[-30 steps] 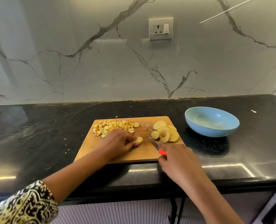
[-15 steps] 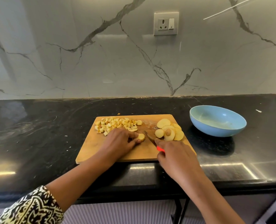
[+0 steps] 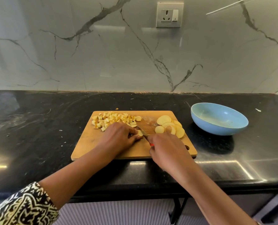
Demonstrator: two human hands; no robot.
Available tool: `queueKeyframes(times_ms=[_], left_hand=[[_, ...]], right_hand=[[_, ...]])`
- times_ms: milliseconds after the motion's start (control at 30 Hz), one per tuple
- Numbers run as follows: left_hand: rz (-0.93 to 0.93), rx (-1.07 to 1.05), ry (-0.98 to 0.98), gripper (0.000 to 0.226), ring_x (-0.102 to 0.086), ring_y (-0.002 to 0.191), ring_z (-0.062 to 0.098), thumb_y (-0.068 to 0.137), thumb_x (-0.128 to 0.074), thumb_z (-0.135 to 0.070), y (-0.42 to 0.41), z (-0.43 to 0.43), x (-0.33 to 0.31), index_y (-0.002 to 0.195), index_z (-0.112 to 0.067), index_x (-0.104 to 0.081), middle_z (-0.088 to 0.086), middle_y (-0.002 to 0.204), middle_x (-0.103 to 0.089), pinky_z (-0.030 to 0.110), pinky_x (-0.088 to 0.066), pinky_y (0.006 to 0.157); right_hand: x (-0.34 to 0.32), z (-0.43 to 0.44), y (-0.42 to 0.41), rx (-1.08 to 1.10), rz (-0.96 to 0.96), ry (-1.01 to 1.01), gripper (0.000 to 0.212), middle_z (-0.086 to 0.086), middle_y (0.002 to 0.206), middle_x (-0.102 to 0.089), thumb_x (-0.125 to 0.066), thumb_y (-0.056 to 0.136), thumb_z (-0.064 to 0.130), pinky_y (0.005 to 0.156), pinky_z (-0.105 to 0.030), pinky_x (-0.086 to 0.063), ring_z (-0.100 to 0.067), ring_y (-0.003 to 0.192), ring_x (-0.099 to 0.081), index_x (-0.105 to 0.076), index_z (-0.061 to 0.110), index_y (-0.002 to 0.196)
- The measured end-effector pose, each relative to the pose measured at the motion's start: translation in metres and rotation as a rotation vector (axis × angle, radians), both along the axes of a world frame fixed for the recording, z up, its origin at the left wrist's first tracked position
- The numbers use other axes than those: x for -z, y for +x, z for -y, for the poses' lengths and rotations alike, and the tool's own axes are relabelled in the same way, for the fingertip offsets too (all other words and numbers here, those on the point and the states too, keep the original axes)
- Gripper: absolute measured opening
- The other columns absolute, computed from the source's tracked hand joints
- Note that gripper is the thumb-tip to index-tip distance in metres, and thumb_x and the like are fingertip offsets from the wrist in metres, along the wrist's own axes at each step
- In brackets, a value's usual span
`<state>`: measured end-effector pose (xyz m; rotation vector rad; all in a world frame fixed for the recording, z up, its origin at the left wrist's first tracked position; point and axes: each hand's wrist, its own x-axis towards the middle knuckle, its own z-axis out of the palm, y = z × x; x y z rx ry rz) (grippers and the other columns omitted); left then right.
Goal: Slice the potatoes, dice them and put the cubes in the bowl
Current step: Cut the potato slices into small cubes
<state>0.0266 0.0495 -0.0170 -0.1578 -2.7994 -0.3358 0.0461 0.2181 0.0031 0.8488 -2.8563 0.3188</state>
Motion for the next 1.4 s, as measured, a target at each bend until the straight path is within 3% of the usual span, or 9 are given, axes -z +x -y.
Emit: queueKeyframes(times_ms=[133, 333, 467, 700, 867, 967, 1100, 1300, 1400], left_hand=[[0.0, -0.002, 0.02, 0.039, -0.057, 0.101, 0.009, 0.092, -0.054, -0.046, 0.003, 0.0, 0.001, 0.125, -0.026, -0.061, -0.003, 0.119, -0.065, 0.017, -0.04, 0.081], [0.011, -0.02, 0.138, 0.044, -0.055, 0.098, 0.007, 0.086, -0.063, -0.045, 0.008, 0.004, 0.0, 0.125, -0.025, -0.06, -0.001, 0.117, -0.065, 0.015, -0.037, 0.078], [0.005, -0.055, 0.212, 0.035, -0.056, 0.094, 0.005, 0.083, -0.068, -0.042, 0.007, 0.01, 0.002, 0.114, -0.025, -0.068, -0.003, 0.112, -0.068, 0.017, -0.039, 0.075], [-0.013, -0.061, 0.162, 0.028, -0.057, 0.093, 0.009, 0.082, -0.068, -0.047, 0.002, 0.013, 0.006, 0.105, -0.03, -0.073, -0.004, 0.1, -0.071, 0.025, -0.046, 0.081], [-0.001, -0.062, 0.161, 0.032, -0.049, 0.09, 0.008, 0.083, -0.066, -0.047, 0.003, 0.014, 0.005, 0.109, -0.031, -0.07, -0.004, 0.102, -0.066, 0.023, -0.038, 0.073], [0.02, -0.027, 0.201, 0.035, -0.051, 0.088, 0.004, 0.081, -0.068, -0.045, 0.003, 0.015, 0.003, 0.111, -0.028, -0.069, -0.005, 0.105, -0.066, 0.018, -0.039, 0.068], [0.028, -0.025, 0.265, 0.032, -0.057, 0.099, 0.005, 0.079, -0.071, -0.042, 0.004, 0.02, 0.005, 0.107, -0.025, -0.072, -0.007, 0.108, -0.068, 0.023, -0.049, 0.084], [-0.012, -0.039, 0.217, 0.029, -0.05, 0.102, 0.008, 0.082, -0.069, -0.043, 0.002, 0.022, 0.01, 0.106, -0.028, -0.072, -0.01, 0.108, -0.067, 0.026, -0.044, 0.084], [-0.027, -0.035, 0.208, 0.025, -0.052, 0.101, 0.011, 0.081, -0.069, -0.043, 0.0, 0.022, 0.01, 0.101, -0.029, -0.074, -0.009, 0.105, -0.068, 0.032, -0.046, 0.086]], right_hand=[[0.003, -0.027, 0.021, 0.006, -0.013, -0.051, 0.038, 0.006, 0.099, -0.063, -0.042, 0.098, 0.025, 0.064, -0.024, -0.041, -0.01, 0.08, -0.054, -0.049, 0.034, 0.135], [-0.009, -0.029, 0.017, 0.025, 0.037, -0.16, 0.042, 0.014, 0.083, -0.057, -0.046, 0.097, 0.025, 0.053, -0.016, -0.037, -0.003, 0.062, -0.05, -0.048, 0.038, 0.137], [-0.012, -0.015, 0.016, 0.002, 0.069, -0.15, 0.041, 0.009, 0.113, -0.066, -0.048, 0.096, 0.025, 0.07, -0.02, -0.047, -0.006, 0.085, -0.059, -0.05, 0.032, 0.137], [0.008, 0.018, 0.012, 0.018, -0.063, 0.028, 0.027, 0.0, 0.104, -0.061, -0.044, 0.1, 0.019, 0.069, -0.025, -0.041, -0.017, 0.092, -0.057, -0.054, 0.018, 0.125], [0.004, -0.008, 0.02, -0.008, 0.002, -0.05, 0.037, 0.005, 0.105, -0.063, -0.045, 0.098, 0.025, 0.077, -0.026, -0.048, -0.012, 0.092, -0.057, -0.051, 0.03, 0.135], [-0.004, -0.026, 0.023, -0.022, 0.051, -0.129, 0.041, 0.012, 0.093, -0.063, -0.048, 0.097, 0.027, 0.061, -0.017, -0.043, -0.003, 0.073, -0.052, -0.049, 0.036, 0.137], [-0.005, -0.017, 0.021, -0.012, 0.034, -0.178, 0.04, 0.014, 0.085, -0.059, -0.048, 0.097, 0.026, 0.05, -0.013, -0.028, 0.0, 0.059, -0.042, -0.051, 0.034, 0.136], [-0.004, -0.003, 0.016, -0.003, 0.028, -0.112, 0.041, 0.006, 0.109, -0.066, -0.048, 0.096, 0.024, 0.068, -0.023, -0.048, -0.008, 0.08, -0.056, -0.05, 0.03, 0.137], [0.004, 0.012, 0.015, 0.005, -0.05, -0.018, 0.033, 0.002, 0.104, -0.062, -0.046, 0.098, 0.023, 0.067, -0.025, -0.04, -0.014, 0.083, -0.052, -0.055, 0.023, 0.13]])
